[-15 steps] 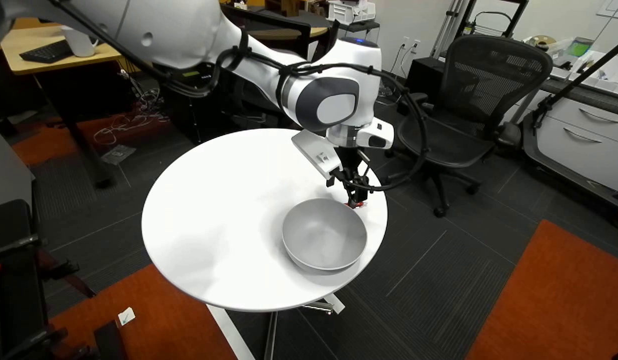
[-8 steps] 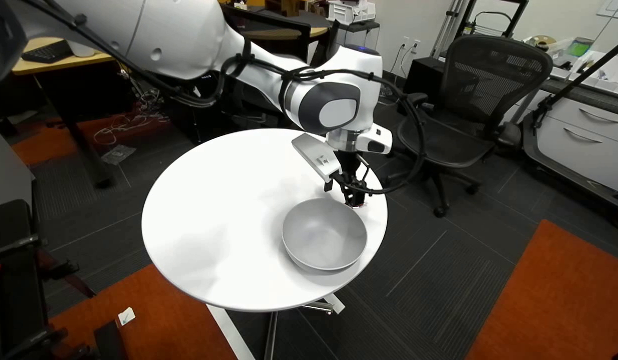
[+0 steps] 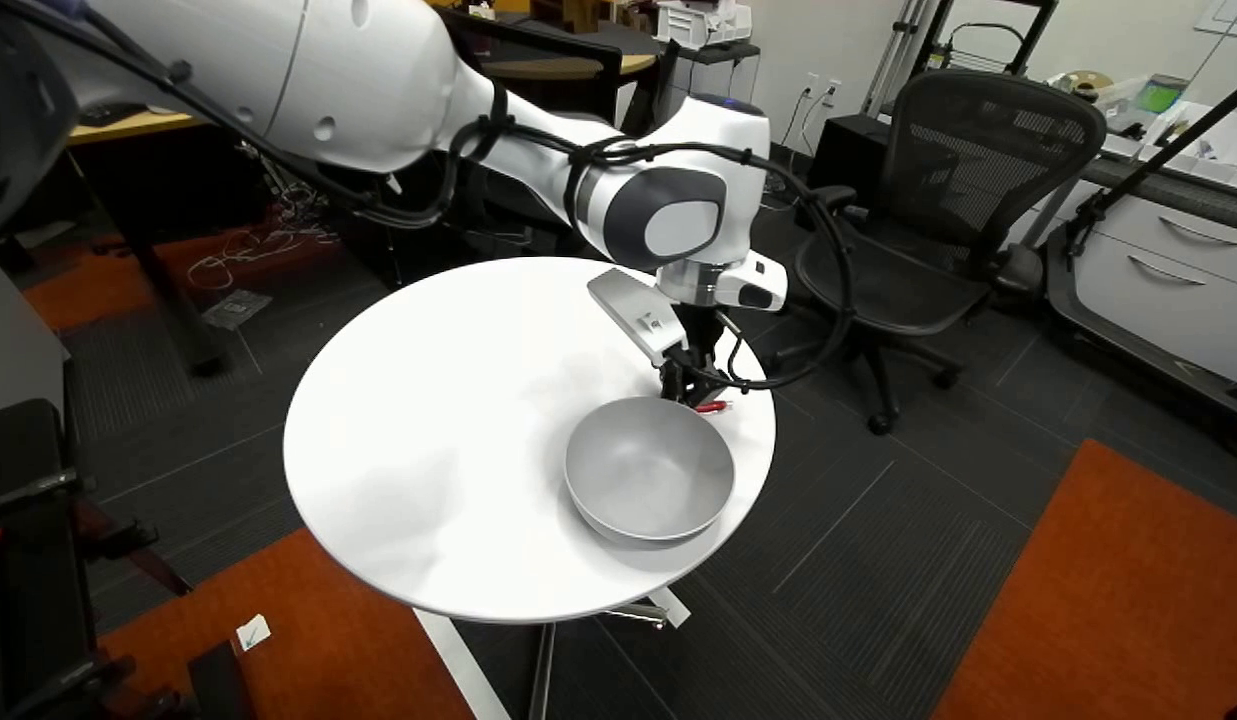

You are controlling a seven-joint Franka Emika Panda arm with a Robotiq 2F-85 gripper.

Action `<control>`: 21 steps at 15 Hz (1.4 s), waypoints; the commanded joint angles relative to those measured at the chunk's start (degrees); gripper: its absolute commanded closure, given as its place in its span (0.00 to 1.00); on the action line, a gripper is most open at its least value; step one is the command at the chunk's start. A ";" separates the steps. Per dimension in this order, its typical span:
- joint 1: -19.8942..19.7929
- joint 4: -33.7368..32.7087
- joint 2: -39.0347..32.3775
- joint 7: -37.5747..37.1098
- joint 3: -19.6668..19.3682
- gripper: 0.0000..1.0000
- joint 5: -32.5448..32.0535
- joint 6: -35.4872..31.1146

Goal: Pick up the pen and put it in the bowl, remove the pen from the bowl and put it back on the table

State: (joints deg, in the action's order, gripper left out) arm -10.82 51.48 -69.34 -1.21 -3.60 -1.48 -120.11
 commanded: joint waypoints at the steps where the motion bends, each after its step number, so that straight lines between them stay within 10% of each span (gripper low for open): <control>1: -0.53 -4.34 -1.95 1.58 0.23 1.00 0.83 3.00; 21: 0.79 26.66 27.22 -3.20 -3.53 0.97 0.08 -4.53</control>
State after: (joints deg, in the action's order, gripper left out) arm -10.33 67.11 -50.13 -2.56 -6.11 -1.64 -121.41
